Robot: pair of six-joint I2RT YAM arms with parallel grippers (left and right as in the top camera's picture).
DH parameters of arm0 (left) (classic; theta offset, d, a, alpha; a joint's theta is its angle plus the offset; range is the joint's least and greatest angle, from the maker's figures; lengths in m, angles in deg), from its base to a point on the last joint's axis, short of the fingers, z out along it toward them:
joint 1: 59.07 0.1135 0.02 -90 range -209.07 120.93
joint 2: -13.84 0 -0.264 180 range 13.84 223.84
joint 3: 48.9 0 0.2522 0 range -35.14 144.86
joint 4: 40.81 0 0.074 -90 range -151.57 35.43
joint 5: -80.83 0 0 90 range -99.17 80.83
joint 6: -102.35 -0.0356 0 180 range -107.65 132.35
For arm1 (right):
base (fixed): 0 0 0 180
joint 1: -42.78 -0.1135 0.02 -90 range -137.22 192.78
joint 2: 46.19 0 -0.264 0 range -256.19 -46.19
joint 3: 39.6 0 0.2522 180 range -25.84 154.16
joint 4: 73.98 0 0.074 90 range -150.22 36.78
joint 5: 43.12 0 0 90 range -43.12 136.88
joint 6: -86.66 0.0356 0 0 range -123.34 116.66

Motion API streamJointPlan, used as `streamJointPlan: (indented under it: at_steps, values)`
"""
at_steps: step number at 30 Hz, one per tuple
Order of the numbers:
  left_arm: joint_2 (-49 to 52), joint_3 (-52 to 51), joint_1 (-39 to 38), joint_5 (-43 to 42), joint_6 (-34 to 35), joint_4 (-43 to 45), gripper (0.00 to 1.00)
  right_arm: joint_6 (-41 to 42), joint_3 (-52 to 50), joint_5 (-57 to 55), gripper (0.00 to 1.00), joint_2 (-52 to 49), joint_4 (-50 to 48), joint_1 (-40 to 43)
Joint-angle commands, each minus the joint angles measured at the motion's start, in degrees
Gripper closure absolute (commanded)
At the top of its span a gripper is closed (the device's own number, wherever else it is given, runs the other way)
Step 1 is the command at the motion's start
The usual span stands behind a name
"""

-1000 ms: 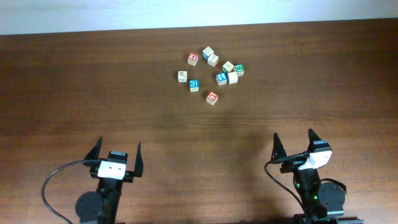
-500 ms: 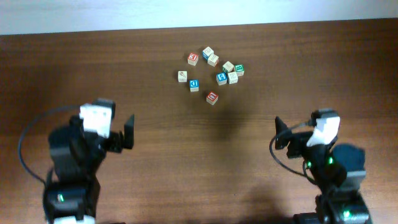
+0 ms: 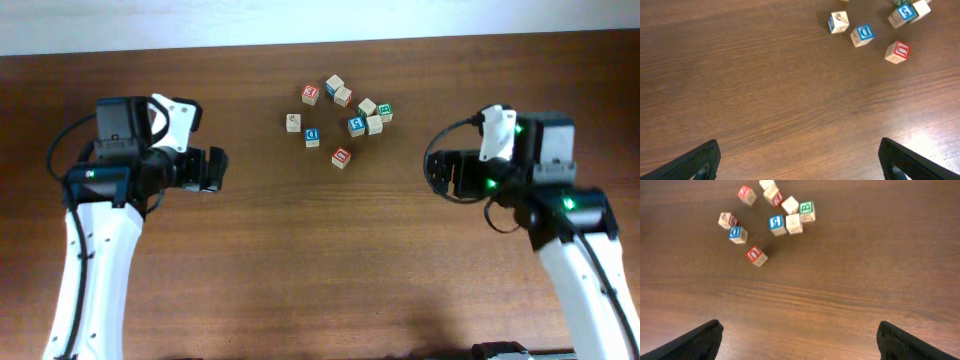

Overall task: Rotate 3 blocks
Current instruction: 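Raise both arms and move the grippers toward the block cluster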

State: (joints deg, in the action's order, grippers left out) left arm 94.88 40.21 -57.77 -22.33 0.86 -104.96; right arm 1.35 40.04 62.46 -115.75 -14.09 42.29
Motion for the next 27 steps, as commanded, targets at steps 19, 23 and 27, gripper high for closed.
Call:
streamJointPlan:
  at_steps: [19, 23, 27]
  values:
    - [11.15, 7.41, -0.81, -1.2, 13.9, 2.23, 0.0, 24.46, 13.33, -2.56, 0.25, -24.98, -8.44, -12.37]
    - [14.34, 11.08, -2.75, 8.61, 18.88, 0.28, 0.01, 31.93, 22.03, -7.43, 0.29, -35.06, -8.22, -16.55]
    - [16.57, 11.21, -3.34, 11.67, 22.67, 0.72, 0.0, 35.74, 27.91, -10.27, 0.32, -44.35, -9.6, -19.5]
